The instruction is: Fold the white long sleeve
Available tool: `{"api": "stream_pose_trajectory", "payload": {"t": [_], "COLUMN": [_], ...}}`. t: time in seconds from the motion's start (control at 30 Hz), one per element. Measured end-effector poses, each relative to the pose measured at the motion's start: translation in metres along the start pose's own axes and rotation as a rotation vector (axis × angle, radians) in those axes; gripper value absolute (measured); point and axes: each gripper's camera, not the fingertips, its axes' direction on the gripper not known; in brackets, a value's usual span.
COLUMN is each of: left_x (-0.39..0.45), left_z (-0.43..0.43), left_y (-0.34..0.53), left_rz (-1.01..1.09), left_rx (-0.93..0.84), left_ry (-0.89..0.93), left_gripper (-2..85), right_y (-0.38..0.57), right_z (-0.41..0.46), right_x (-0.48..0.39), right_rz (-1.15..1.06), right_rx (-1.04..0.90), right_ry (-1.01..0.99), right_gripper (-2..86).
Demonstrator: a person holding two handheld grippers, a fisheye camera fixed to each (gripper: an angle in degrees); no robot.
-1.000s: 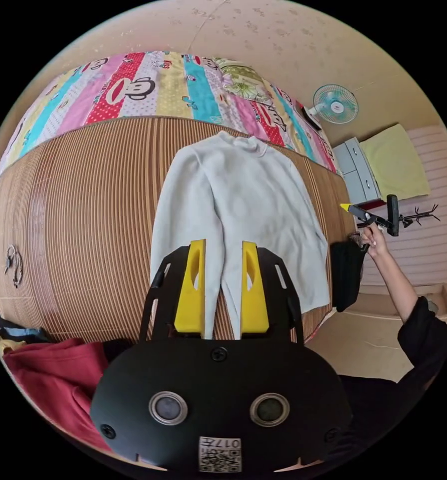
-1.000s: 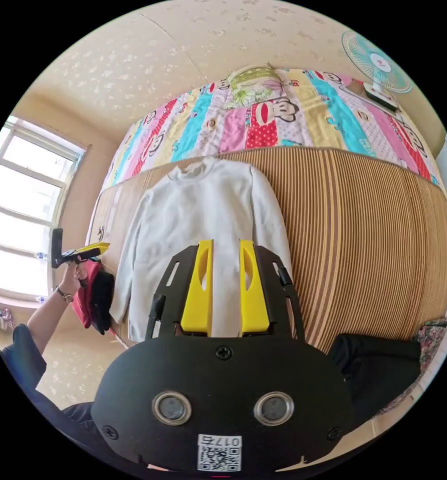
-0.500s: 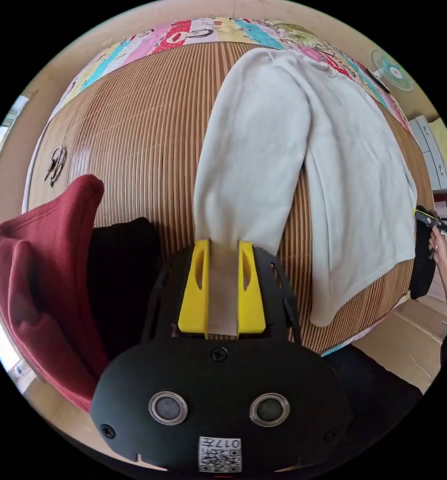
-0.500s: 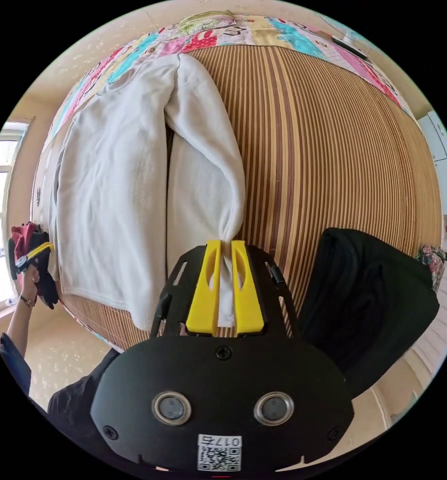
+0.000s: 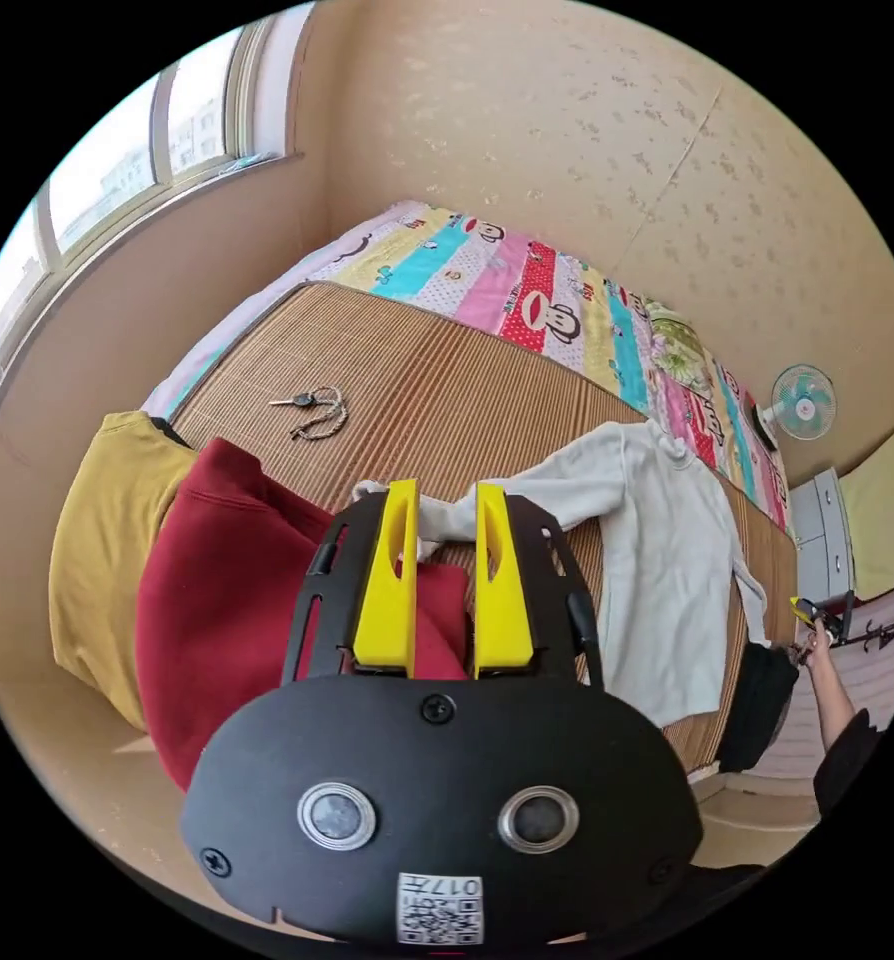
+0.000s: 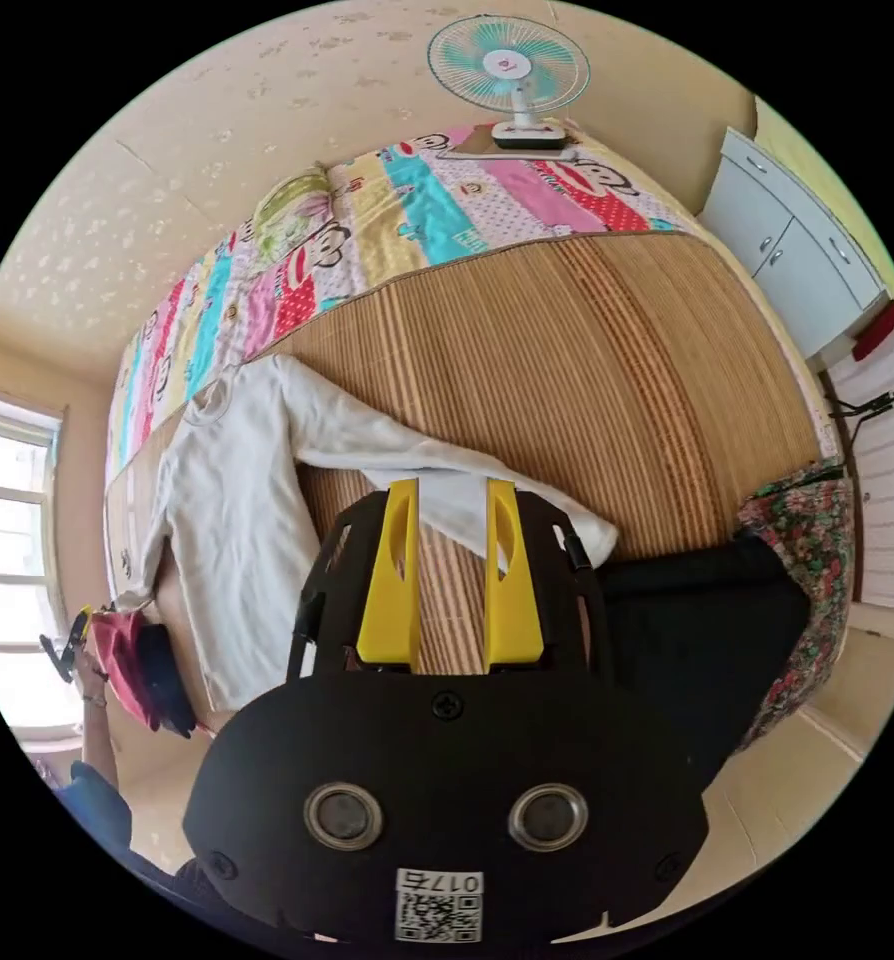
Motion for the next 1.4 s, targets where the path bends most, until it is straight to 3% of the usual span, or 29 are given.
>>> {"api": "stream_pose_trajectory", "payload": {"t": [0.1,0.2,0.27,0.43,0.7,0.87,1.0,1.17,1.27,1.4], "left_x": [0.058,0.078,0.077,0.075,0.001,0.006,0.029,0.050,0.050,0.040], "left_z": [0.083,0.143,0.152,0.139,0.078,0.032,0.018,0.013,0.020,0.019], "left_y": [0.056,0.105,0.126,0.154,0.243,0.241,0.230,0.230,0.230,0.225], "left_rz": [0.085,0.038,0.001,0.107,-0.207,-0.188,-0.105,-0.064,-0.100,-0.155], "left_rx": [-0.233,-0.404,-0.407,-0.474,-0.398,-0.227,-0.227,-0.219,-0.241,-0.215], "left_ry": [0.216,0.290,0.285,0.184,0.213,0.220,0.258,0.283,0.235,0.201], "left_gripper": [10.9,10.0,8.7,4.1,4.3,0.6,-0.7,-0.9,-1.0,-0.9], "right_y": [0.062,0.112,0.141,0.186,0.292,0.245,0.164,0.086,0.076,0.072], "right_z": [0.070,0.121,0.145,0.134,0.127,0.072,0.060,0.066,0.100,0.107], "right_x": [-0.022,-0.020,-0.009,0.023,0.040,0.080,0.128,0.228,0.263,0.281], "right_rz": [-0.129,-0.136,-0.150,-0.096,-0.073,-0.001,0.104,0.489,0.622,0.643], "right_rx": [-0.147,-0.248,-0.317,-0.279,-0.371,-0.052,0.109,0.300,0.180,0.190], "right_ry": [-0.205,-0.312,-0.338,-0.322,-0.251,-0.270,-0.374,-0.470,-0.486,-0.488], "right_gripper": [12.2,12.7,9.8,5.3,3.6,5.5,8.5,9.1,8.2,7.2]}}
